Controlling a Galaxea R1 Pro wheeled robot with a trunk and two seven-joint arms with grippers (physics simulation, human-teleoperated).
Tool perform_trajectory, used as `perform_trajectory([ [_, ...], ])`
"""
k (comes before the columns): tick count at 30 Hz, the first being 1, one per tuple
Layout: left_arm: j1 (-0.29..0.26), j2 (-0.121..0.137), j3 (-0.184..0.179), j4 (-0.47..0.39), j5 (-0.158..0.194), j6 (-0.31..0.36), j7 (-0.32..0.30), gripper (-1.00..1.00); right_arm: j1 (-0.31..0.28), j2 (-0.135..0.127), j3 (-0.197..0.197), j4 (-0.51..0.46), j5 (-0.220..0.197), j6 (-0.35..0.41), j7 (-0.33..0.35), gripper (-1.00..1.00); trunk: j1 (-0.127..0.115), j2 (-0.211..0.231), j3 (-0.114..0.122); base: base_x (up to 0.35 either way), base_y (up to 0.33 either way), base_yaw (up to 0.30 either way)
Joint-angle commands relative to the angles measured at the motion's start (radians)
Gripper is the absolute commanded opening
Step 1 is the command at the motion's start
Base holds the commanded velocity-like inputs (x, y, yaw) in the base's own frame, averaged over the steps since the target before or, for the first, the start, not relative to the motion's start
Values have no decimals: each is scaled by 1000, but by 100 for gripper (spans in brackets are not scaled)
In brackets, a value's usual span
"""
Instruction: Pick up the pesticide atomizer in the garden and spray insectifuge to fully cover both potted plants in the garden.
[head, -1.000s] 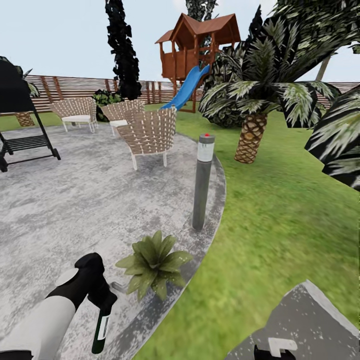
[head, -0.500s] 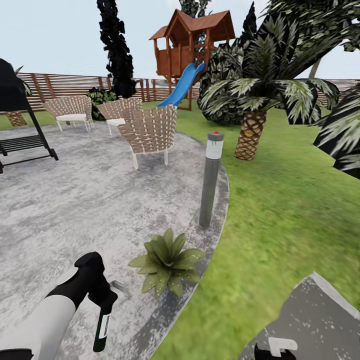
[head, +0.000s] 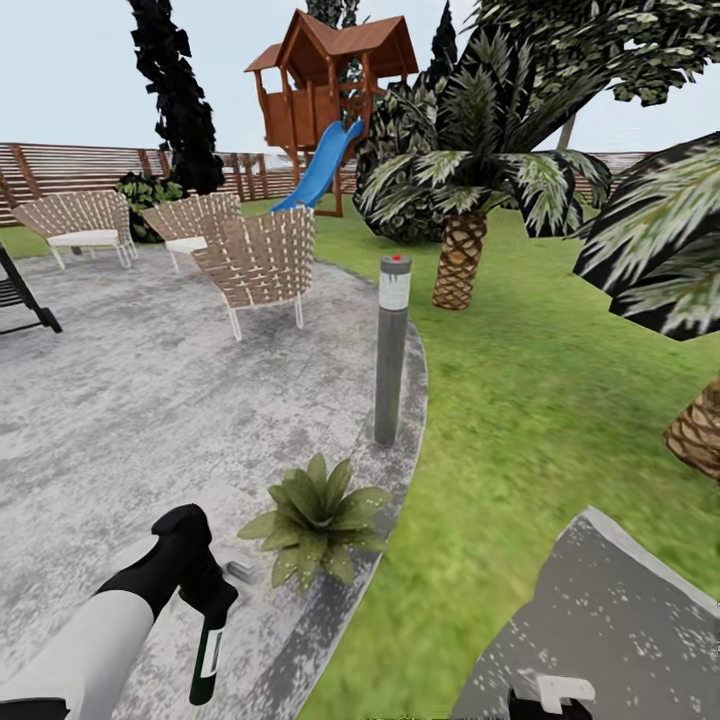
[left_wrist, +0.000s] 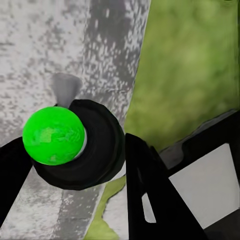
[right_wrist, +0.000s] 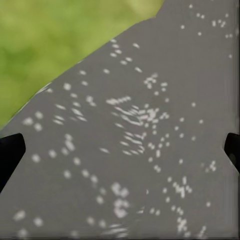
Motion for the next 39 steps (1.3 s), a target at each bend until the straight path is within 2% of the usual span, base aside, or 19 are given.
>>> perform_trajectory([
  [1, 0, 0, 1, -1, -8, 10, -9, -100, -1, 0, -8, 1, 10, -3, -2, 100, 0, 0, -2, 0, 1, -188],
  [5, 0, 5, 1, -8, -8, 10, -10, -100, -1, 2, -8, 2, 10, -3, -1, 100, 0, 0, -7, 0, 0, -181],
  [10, -9, 6, -5, -80, -12, 13, -35, -100, -1, 3, -7, 2, 11, -3, -1, 100, 0, 0, -12, 0, 0, -123],
  [13, -25, 6, -10, -91, -23, 13, -114, -100, -1, 2, -7, 2, 12, -3, -1, 100, 0, 0, -12, 0, 0, -20],
  [16, -82, 8, -21, -92, -36, 14, -190, -100, -1, 0, -6, 3, 14, -3, 1, 100, 0, 0, -12, 0, 0, -4],
  [17, -106, 8, -31, -91, -69, 14, -229, -100, -1, -1, -6, 3, 15, -3, 2, 100, 0, 0, -12, 0, 0, 0],
  [18, -115, 7, -36, -91, -117, 15, -229, -100, -1, -2, -5, 3, 15, -3, 2, 100, 0, 0, -12, 0, 0, 0],
  [19, -116, 5, -37, -91, -143, 14, -229, -100, -1, -2, -5, 3, 15, -3, 2, 100, 0, 0, -12, 0, 0, 0],
  [21, -115, 4, -38, -91, -220, 13, -229, -100, -1, -2, -5, 4, 15, -3, 2, 100, 0, 0, -12, 0, 0, 0],
  [23, -115, 6, -38, -92, -268, 12, -229, -100, -1, -3, -5, 4, 16, -3, 2, 100, 0, 0, -12, 0, 0, 0],
  [27, -116, 8, -37, -92, -288, 11, -229, -100, -1, -3, -5, 3, 15, -3, 2, 100, 0, 0, -12, -5, 2, 0],
  [32, -116, 8, -36, -92, -290, 12, -229, -100, -1, -1, -6, 2, 14, -3, -1, 100, 0, 0, -12, -120, 186, -20],
  [39, -118, 6, -33, -92, -289, 17, -229, -100, -1, -1, -7, 2, 12, -3, -1, 100, 0, 0, -12, -20, 302, -259],
])
